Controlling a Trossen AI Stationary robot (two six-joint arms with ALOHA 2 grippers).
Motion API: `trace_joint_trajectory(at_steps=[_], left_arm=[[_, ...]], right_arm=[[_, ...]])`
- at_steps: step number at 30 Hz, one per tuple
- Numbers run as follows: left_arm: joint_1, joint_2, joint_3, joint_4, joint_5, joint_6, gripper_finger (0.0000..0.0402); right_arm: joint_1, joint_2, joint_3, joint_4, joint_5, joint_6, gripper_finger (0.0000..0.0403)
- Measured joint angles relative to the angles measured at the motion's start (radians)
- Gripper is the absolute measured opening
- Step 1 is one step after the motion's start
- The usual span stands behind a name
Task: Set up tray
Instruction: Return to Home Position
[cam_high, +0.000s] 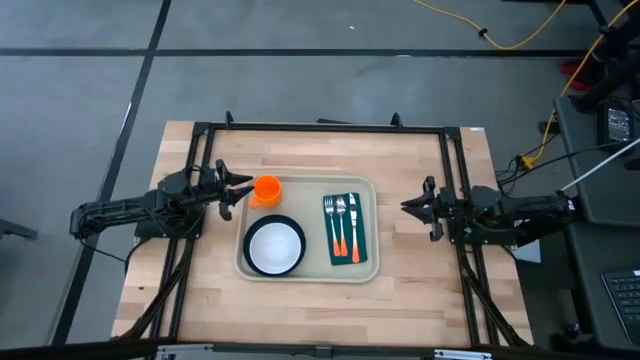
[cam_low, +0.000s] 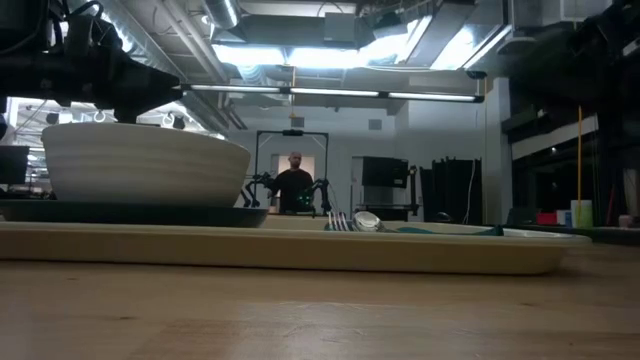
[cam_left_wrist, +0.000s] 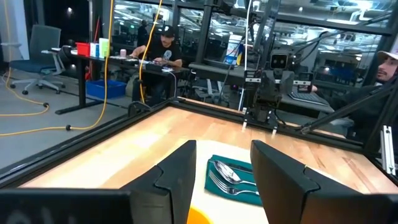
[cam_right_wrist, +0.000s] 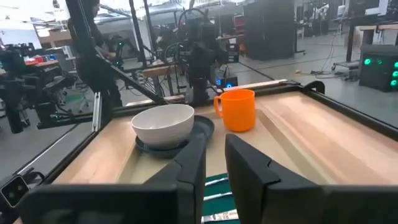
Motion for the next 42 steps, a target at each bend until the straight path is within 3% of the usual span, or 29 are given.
trace_joint_trajectory(at_steps=[13,26,42], left_arm=[[0.000,0.000,0.000,0.002,0.000,0.000,0.0147],[0.000,0.000,0.000,0.002,0.000,0.000,0.0149],[0.000,0.000,0.000,0.002,0.000,0.000,0.0145]], right_arm=[[-0.008,-0.004,-0.002,0.004,-0.008,-0.004,0.0067],[-0.195,-0.010,-0.002,0.002,-0.042,-0.003,0.0067],[-0.200,-0.010,-0.002,0.002,-0.042,-0.004,0.0067]])
